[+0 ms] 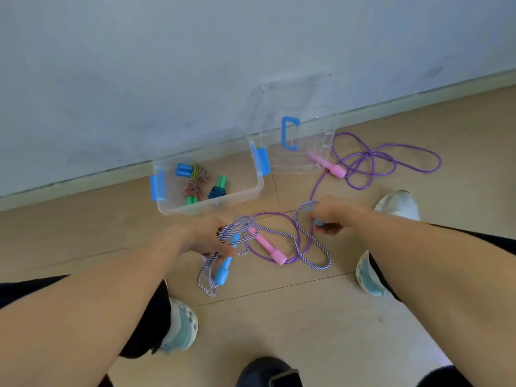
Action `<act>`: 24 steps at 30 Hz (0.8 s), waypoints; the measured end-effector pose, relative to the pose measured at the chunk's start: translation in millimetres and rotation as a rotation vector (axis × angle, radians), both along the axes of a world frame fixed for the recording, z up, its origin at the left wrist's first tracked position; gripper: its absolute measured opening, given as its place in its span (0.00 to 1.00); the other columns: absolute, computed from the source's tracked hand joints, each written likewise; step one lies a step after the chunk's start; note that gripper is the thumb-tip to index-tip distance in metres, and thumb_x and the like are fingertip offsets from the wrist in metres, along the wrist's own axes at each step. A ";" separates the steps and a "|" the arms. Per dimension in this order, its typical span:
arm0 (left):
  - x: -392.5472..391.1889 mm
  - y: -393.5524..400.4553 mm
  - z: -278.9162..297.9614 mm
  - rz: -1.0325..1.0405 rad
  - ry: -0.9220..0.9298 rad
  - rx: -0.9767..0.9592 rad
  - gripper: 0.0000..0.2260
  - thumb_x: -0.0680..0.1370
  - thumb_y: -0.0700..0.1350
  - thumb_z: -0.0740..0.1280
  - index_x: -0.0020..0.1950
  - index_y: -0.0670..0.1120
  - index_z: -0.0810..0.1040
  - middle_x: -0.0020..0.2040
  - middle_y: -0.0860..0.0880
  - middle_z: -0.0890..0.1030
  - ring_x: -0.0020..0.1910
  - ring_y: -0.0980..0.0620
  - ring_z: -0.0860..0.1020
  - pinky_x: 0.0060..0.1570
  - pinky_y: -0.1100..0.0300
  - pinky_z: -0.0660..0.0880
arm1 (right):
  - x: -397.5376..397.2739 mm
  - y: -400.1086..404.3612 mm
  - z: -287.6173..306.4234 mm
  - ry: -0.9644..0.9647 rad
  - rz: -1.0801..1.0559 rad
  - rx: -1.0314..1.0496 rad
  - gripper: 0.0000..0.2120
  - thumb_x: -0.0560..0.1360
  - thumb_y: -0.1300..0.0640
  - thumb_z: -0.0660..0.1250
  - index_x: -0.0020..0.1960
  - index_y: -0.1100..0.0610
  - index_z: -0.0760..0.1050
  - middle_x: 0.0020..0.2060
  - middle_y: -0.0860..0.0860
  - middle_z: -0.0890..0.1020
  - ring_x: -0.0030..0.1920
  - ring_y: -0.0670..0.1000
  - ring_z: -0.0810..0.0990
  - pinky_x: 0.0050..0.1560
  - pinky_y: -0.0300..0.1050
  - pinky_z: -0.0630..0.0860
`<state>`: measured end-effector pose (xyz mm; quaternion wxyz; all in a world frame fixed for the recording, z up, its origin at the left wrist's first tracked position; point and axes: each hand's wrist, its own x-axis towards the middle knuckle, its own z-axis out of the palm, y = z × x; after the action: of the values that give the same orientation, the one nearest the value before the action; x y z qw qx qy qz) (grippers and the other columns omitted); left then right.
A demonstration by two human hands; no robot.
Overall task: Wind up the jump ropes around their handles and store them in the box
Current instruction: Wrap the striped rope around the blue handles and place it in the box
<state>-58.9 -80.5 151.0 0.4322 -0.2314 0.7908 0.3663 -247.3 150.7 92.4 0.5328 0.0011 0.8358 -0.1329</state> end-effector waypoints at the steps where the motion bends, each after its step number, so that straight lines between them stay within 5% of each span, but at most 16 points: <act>1: -3.7 -0.9 9.9 0.000 0.022 0.034 0.07 0.72 0.48 0.75 0.40 0.48 0.79 0.33 0.52 0.82 0.32 0.55 0.79 0.34 0.62 0.75 | -8.1 -4.2 24.8 -0.108 0.141 0.041 0.09 0.74 0.58 0.64 0.51 0.63 0.74 0.34 0.57 0.82 0.26 0.52 0.77 0.28 0.40 0.77; 5: -18.4 -4.3 61.0 -0.012 0.149 0.042 0.06 0.74 0.44 0.73 0.43 0.47 0.77 0.35 0.51 0.82 0.34 0.52 0.82 0.39 0.57 0.79 | -41.4 -25.9 125.0 -0.213 0.363 0.077 0.16 0.76 0.54 0.65 0.62 0.59 0.77 0.36 0.54 0.82 0.27 0.48 0.80 0.32 0.40 0.79; 10: -34.0 -7.3 136.4 0.140 0.398 -0.032 0.08 0.79 0.44 0.67 0.40 0.46 0.75 0.32 0.50 0.82 0.27 0.56 0.80 0.30 0.60 0.74 | -34.4 -45.7 207.1 -0.152 0.434 -0.092 0.13 0.76 0.60 0.66 0.60 0.56 0.76 0.44 0.57 0.83 0.38 0.54 0.84 0.46 0.48 0.81; 14: -31.3 -3.2 181.1 0.526 0.496 0.297 0.04 0.83 0.41 0.62 0.50 0.41 0.73 0.35 0.41 0.81 0.31 0.46 0.82 0.28 0.56 0.78 | 9.1 -45.4 188.5 -0.016 0.451 -0.222 0.13 0.72 0.65 0.71 0.54 0.52 0.78 0.40 0.53 0.83 0.43 0.53 0.82 0.42 0.47 0.81; 18: -27.2 -2.1 208.1 0.733 0.648 0.370 0.06 0.83 0.42 0.61 0.47 0.44 0.74 0.35 0.43 0.79 0.33 0.46 0.79 0.30 0.56 0.77 | 51.6 -53.8 163.6 0.016 0.440 -0.409 0.27 0.64 0.53 0.81 0.59 0.47 0.75 0.48 0.48 0.80 0.43 0.48 0.79 0.43 0.40 0.78; 21: -26.0 -4.6 223.5 0.852 0.697 0.476 0.06 0.82 0.46 0.63 0.49 0.45 0.76 0.35 0.46 0.78 0.33 0.49 0.78 0.28 0.59 0.79 | 72.9 -65.3 154.5 0.223 0.473 -0.530 0.20 0.66 0.43 0.78 0.54 0.47 0.78 0.45 0.45 0.81 0.41 0.41 0.78 0.40 0.31 0.73; 24: -30.2 -11.9 230.6 0.962 0.758 0.543 0.07 0.81 0.47 0.64 0.49 0.43 0.75 0.34 0.46 0.77 0.30 0.51 0.79 0.30 0.57 0.80 | 79.9 -77.0 153.8 0.331 0.316 -0.652 0.16 0.74 0.43 0.70 0.50 0.56 0.82 0.44 0.52 0.85 0.43 0.50 0.82 0.50 0.43 0.80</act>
<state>-89.1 -92.4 381.6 -0.0443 -0.2967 0.5764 0.7601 -167.4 73.7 246.1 0.3772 -0.3182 0.8142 -0.3058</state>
